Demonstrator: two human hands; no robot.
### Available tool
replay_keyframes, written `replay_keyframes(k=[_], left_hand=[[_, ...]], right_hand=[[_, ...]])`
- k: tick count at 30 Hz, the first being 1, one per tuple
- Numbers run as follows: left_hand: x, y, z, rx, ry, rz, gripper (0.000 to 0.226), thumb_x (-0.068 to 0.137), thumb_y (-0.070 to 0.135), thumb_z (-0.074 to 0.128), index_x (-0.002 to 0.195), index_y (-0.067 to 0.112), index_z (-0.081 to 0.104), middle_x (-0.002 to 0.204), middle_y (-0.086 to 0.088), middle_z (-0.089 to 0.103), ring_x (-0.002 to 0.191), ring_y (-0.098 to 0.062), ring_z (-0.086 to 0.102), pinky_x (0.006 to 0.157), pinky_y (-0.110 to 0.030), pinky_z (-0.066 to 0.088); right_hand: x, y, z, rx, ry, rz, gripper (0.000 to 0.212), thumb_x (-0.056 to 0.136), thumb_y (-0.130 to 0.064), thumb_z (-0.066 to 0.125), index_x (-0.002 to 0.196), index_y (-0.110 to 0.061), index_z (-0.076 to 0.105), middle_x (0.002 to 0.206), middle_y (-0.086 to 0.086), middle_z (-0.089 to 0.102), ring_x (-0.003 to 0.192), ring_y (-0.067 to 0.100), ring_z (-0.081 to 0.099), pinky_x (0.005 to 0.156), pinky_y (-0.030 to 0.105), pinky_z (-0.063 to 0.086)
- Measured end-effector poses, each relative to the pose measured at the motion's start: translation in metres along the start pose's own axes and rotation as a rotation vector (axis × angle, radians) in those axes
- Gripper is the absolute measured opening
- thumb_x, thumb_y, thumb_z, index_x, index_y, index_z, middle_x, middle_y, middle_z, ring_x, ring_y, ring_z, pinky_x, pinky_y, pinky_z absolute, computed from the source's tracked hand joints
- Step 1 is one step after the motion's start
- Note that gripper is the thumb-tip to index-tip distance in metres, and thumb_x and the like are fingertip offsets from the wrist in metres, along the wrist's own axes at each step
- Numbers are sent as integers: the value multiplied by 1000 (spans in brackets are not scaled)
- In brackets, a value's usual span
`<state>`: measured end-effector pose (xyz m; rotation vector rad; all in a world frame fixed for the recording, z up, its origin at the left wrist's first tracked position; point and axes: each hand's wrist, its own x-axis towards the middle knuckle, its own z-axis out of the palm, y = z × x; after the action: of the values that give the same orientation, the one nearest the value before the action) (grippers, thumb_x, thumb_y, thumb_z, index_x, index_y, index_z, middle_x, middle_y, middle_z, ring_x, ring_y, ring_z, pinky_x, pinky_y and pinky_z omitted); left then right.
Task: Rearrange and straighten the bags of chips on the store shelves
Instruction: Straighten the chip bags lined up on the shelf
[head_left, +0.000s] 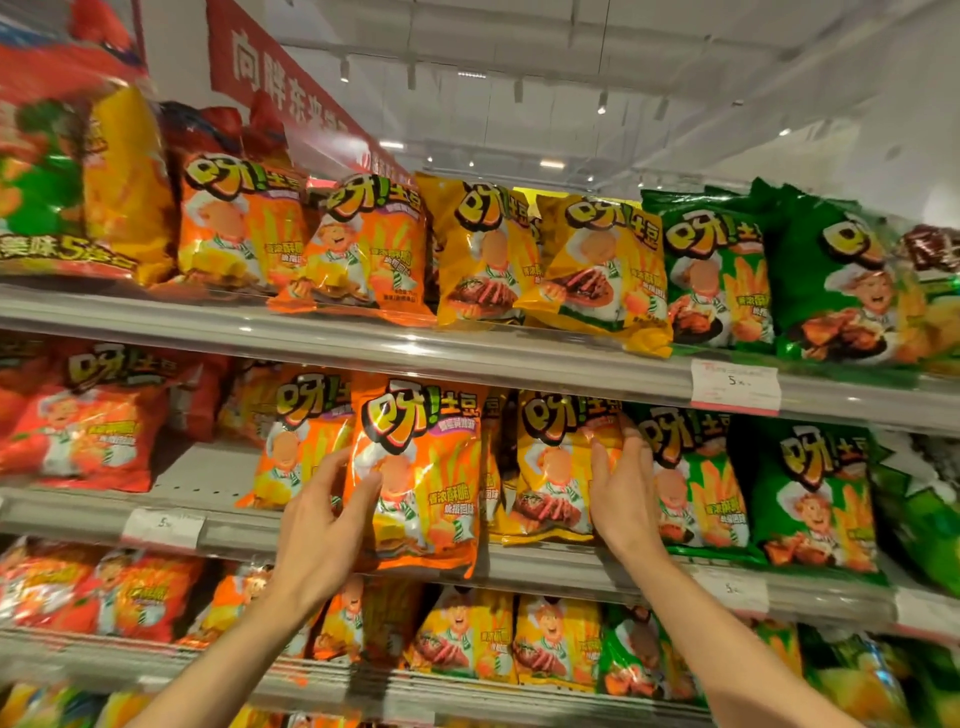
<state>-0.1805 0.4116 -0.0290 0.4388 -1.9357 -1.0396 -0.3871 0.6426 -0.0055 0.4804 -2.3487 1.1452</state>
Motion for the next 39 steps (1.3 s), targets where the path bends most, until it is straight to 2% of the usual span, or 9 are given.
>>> replay_keyframes(k=[5,8,15,17,20,24,28,34,39], left_hand=[[5,-7,2,-9,-24,-22,76,78,77,43,136,29,52,92,-7,68,74,-19,57,68,-37,44],[7,-8,1,-3,-23,-10,77,78,76,43,136,27,52,104,-6,69,82,-18,56,72,-37,44],[4,-15,1,-70,-34,-42,68,79,71,47,134,32,51,59,10,49,54,-7,46,53,-32,35],[3,-16,1,-68,-45,-58,63,80,72,47,132,37,51,60,4,56,57,-17,54,55,-36,39],[0,-21,3,-59,-60,-73,64,82,72,47,136,36,49,101,-18,70,94,-40,64,76,-47,50],[-7,-17,5,-57,-82,-77,71,82,74,46,141,33,46,126,-6,66,112,-31,61,95,-49,50],[-18,-7,-6,-34,-39,-112,74,77,76,46,138,35,48,119,19,62,102,-4,62,91,-41,50],[-22,-16,-56,9,82,-156,59,80,74,52,130,43,55,89,4,74,70,-25,71,69,-53,58],[-15,-26,-105,133,187,-114,50,84,67,49,126,42,56,77,4,72,59,-17,64,61,-47,55]], right_hand=[[-2,4,14,-120,25,-7,39,104,-31,36,125,0,48,121,23,49,107,41,53,85,45,46],[-3,7,16,-156,31,-18,41,103,-34,35,126,-1,47,122,23,47,105,41,53,84,48,48],[-22,7,2,-186,1,-178,50,102,-38,42,144,-11,39,151,18,29,140,35,31,109,47,36],[-31,-2,-3,-128,-6,-246,53,101,-42,43,145,-13,39,152,13,30,142,28,30,113,43,31],[-49,-28,-8,-9,-108,-272,53,101,-49,43,146,-22,38,146,-1,41,134,14,40,110,36,37],[-74,-63,-8,131,-426,-198,65,90,-67,45,148,-46,25,132,-17,48,109,0,55,95,38,52],[-87,-83,5,191,-568,-223,76,84,-75,48,147,-58,10,141,-17,40,115,6,56,97,41,52],[-98,-117,37,259,-626,-318,75,89,-65,52,150,-52,10,139,-15,38,119,13,53,100,40,49],[-110,-160,73,307,-686,-401,71,90,-65,49,151,-48,16,144,-16,37,123,14,52,99,40,49]])
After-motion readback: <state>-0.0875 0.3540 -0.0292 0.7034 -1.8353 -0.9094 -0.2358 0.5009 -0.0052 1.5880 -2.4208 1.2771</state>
